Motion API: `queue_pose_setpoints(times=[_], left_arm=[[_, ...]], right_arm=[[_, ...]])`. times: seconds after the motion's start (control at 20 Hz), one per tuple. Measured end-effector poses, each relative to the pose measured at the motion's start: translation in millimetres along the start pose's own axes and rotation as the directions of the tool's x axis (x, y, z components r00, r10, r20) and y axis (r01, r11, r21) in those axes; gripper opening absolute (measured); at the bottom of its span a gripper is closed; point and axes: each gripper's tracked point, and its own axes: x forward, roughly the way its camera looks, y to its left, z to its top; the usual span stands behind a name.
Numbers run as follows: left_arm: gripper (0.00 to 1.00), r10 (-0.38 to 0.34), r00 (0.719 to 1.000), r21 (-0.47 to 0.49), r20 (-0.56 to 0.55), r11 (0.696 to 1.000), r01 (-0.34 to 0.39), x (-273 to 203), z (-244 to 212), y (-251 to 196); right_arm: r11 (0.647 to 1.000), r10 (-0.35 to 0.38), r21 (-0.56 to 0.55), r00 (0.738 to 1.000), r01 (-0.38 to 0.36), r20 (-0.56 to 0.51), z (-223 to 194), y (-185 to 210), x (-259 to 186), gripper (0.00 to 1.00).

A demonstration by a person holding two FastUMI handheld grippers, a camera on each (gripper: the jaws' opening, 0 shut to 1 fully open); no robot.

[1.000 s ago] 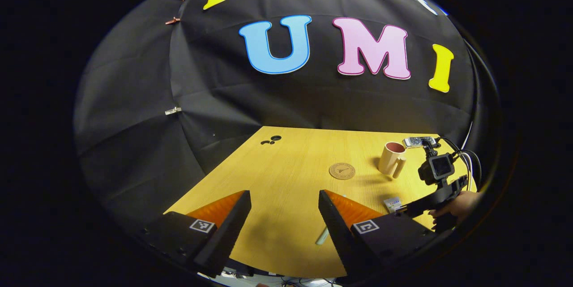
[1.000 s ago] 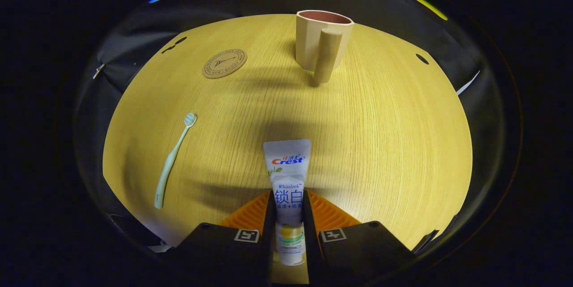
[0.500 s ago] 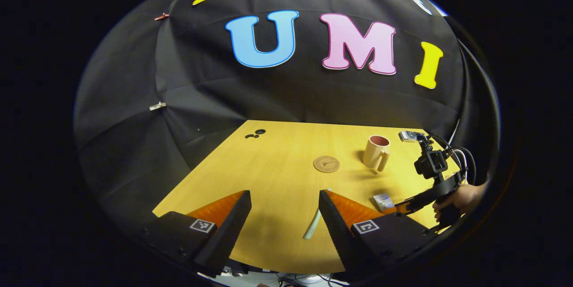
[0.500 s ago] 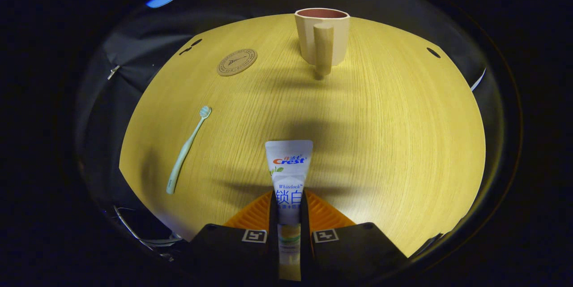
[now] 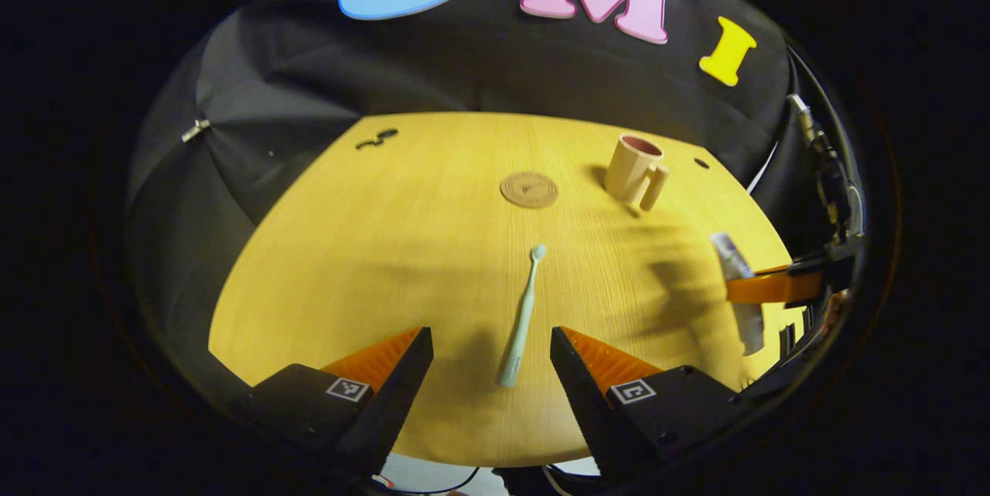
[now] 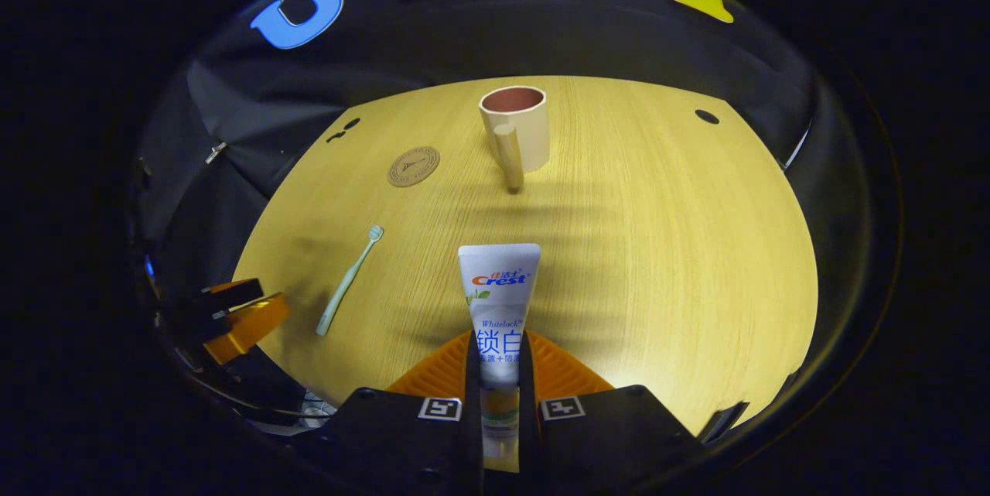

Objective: Put the toothbrush and toothpaste on the desktop into the cup, then pick up the cup and place it on the coaster on the desktop.

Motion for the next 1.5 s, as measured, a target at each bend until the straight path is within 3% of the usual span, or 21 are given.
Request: queue_pose_setpoints(times=[0.2, 0.4, 0.7, 0.85, 0.95, 1.05, 1.1, 1.15, 1.2, 1.5], left_arm=[[0.98, -0.041, 0.995, 0.051, -0.096, 0.998, 0.046, 36.1, -2.9, -13.0], [0.96, 0.025, 0.974, 0.114, -0.223, 0.993, 0.001, 56.1, -18.2, -9.8], [0.89, -0.003, 0.939, 0.131, -0.343, 0.990, 0.051, 65.9, -29.7, -14.4], [0.87, -0.006, 0.908, 0.171, -0.419, 0.981, 0.086, 65.7, -31.1, -13.3], [0.69, -0.004, 0.891, 0.193, -0.455, 0.976, 0.103, 67.1, -31.3, -14.7], [0.37, -0.004, 0.882, 0.190, -0.470, 0.976, 0.106, 67.5, -30.1, -19.0], [0.29, -0.006, 0.882, 0.189, -0.472, 0.976, 0.108, 66.8, -29.3, -20.4], [0.29, -0.004, 0.882, 0.193, -0.472, 0.975, 0.107, 67.4, -30.1, -21.0], [0.17, -0.002, 0.883, 0.197, -0.469, 0.975, 0.107, 67.1, -29.6, -21.2], [0.07, 0.000, 0.922, 0.138, -0.387, 0.989, 0.058, 67.6, -25.4, -21.8]], right_arm=[[1.000, 0.003, 0.025, 0.999, -0.005, 0.051, 6.0, -12.2, -23.5, 0.22], [0.999, 0.009, 0.045, 0.998, -0.012, 0.059, 2.7, -19.3, -25.0, 0.22], [0.999, 0.016, 0.050, 0.997, -0.020, 0.074, 5.7, -23.0, -23.8, 0.22], [0.998, 0.035, 0.052, 0.996, -0.039, 0.083, 11.7, -20.9, -23.2, 0.22], [0.998, 0.036, 0.050, 0.996, -0.040, 0.083, 14.6, -20.2, -17.2, 0.22], [0.997, 0.044, 0.056, 0.996, -0.049, 0.082, 17.4, -18.2, -13.3, 0.22], [0.997, 0.047, 0.059, 0.995, -0.052, 0.083, 18.7, -17.8, -13.5, 0.22], [0.997, 0.051, 0.061, 0.995, -0.056, 0.085, 20.9, -17.6, -12.6, 0.22], [0.996, 0.054, 0.060, 0.995, -0.059, 0.089, 23.4, -17.4, -12.4, 0.22], [0.996, 0.064, 0.049, 0.987, -0.072, 0.147, 55.9, -18.6, -14.0, 0.22]])
